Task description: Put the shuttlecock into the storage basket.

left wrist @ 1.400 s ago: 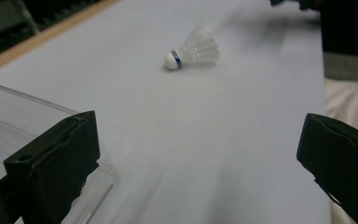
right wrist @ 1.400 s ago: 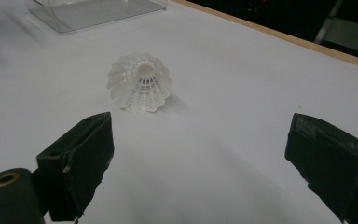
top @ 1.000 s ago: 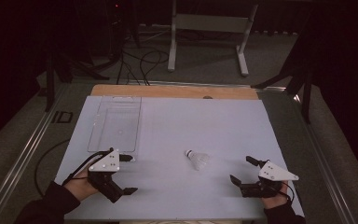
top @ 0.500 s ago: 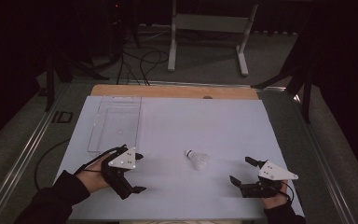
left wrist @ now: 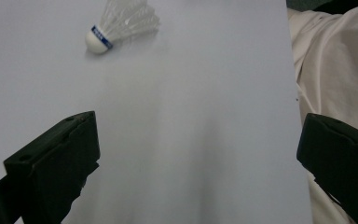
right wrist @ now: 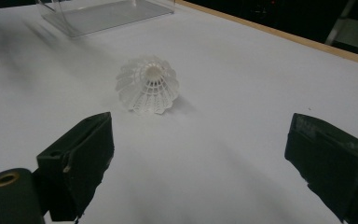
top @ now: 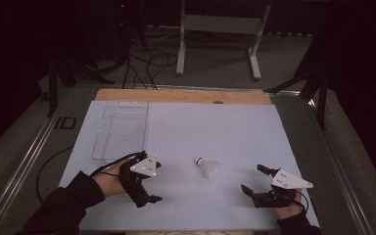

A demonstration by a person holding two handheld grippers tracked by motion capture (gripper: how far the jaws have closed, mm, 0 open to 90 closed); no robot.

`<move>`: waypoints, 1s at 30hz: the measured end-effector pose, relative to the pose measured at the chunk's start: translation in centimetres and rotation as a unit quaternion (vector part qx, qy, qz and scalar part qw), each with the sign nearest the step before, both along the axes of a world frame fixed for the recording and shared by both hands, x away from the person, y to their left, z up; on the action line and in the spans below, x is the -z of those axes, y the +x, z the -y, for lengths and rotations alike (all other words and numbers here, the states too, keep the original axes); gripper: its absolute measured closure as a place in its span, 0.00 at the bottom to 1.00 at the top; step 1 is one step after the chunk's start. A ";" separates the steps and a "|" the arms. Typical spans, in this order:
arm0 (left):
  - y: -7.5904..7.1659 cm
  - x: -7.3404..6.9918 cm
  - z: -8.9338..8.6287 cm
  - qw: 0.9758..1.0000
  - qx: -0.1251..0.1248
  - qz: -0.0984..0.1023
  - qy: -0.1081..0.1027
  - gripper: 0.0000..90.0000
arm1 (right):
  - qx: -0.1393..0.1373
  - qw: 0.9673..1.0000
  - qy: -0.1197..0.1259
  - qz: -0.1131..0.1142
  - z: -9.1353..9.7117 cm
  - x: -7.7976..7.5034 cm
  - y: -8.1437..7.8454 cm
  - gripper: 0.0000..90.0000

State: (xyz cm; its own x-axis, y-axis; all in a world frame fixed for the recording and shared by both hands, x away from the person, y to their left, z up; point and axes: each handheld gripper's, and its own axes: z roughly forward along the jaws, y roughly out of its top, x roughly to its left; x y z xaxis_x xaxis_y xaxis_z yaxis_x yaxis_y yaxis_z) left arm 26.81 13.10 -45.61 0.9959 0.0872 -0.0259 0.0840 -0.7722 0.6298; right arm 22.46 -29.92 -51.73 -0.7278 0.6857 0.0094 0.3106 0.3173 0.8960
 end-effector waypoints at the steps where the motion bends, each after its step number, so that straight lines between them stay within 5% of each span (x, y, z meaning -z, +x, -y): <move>1: 0.1 0.1 0.6 1.000 0.009 -0.002 0.002 0.00 | -0.001 1.000 0.002 0.000 0.0 0.0 0.0 0.09; 6: 0.5 0.0 2.0 0.999 0.025 0.008 0.021 0.00 | -0.001 1.000 0.004 -0.001 0.0 0.0 0.0 0.09; 30: 3.0 -1.6 6.5 0.995 0.094 0.030 0.025 0.00 | -0.003 1.000 0.005 -0.004 0.0 0.1 0.0 0.09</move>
